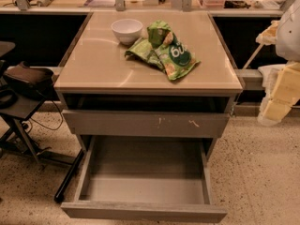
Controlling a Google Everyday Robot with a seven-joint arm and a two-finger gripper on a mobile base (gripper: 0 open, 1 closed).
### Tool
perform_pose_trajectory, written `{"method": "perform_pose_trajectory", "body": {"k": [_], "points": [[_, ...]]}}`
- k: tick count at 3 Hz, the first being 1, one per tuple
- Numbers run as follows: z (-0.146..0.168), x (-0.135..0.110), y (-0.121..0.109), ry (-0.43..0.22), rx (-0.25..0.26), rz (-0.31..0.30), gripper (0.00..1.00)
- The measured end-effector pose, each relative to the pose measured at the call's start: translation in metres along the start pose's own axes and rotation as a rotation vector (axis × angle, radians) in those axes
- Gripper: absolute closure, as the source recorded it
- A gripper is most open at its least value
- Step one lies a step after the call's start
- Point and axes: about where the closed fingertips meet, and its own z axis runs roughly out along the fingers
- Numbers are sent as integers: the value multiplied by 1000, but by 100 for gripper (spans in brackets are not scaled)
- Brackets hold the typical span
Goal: Place green jalapeno chip bag into middle drawer
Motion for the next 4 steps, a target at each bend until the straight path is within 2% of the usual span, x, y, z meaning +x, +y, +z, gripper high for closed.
{"method": "perform_pose_trajectory", "body": {"k": [1, 2, 3, 4], "points": [[0, 0, 0, 0, 0, 0, 0], [11, -17, 0, 0, -18, -35, 0], [47, -65, -22, 14, -75, -129, 0], [97, -131, -70, 52, -81, -215, 0]]}}
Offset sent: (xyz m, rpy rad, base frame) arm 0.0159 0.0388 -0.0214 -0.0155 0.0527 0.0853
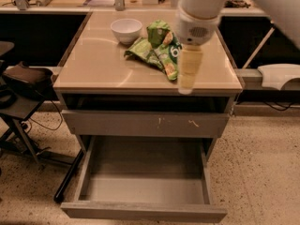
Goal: Place green jalapeno chip bag into middle drawer
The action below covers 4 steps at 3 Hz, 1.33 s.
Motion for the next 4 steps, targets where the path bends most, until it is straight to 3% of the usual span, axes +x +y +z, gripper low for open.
{"method": "perform_pose_trajectory", "body": {"k": [1, 2, 3, 4], "points": [[41, -44, -79, 61, 43, 2, 0], [41, -96, -105, 11, 85, -43, 0], [43, -96, -107, 10, 90, -42, 0], [47, -101, -130, 20, 104, -52, 0]]}}
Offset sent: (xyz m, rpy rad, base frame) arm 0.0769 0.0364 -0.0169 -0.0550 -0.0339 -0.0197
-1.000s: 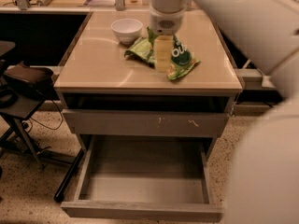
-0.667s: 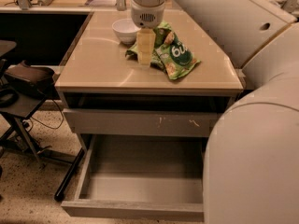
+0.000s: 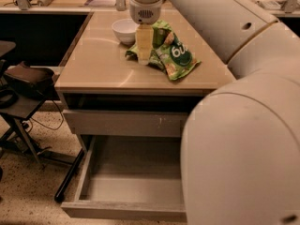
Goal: Place green jalapeno chip bag into middle drawer
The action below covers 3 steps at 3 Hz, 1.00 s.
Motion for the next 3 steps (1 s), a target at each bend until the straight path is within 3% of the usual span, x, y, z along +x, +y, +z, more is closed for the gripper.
{"method": "perform_pose_trajectory", "body": {"k": [1, 2, 3], "points": [[42, -6, -28, 44, -53, -41, 0], [69, 0, -50, 54, -34, -17, 0], [73, -3, -54, 50, -18, -17, 0]]}}
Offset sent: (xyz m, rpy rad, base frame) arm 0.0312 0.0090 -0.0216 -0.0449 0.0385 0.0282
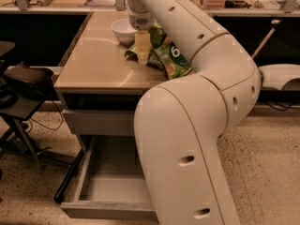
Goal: Place green jalapeno chip bag into middle drawer
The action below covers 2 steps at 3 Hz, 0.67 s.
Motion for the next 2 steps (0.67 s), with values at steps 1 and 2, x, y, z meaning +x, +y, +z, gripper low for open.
{"method": "perform_pose_trajectory", "body": {"k": [1, 2], "points": [[65, -9, -28, -64, -10, 50, 0], [69, -11, -30, -69, -2, 49, 0]]}}
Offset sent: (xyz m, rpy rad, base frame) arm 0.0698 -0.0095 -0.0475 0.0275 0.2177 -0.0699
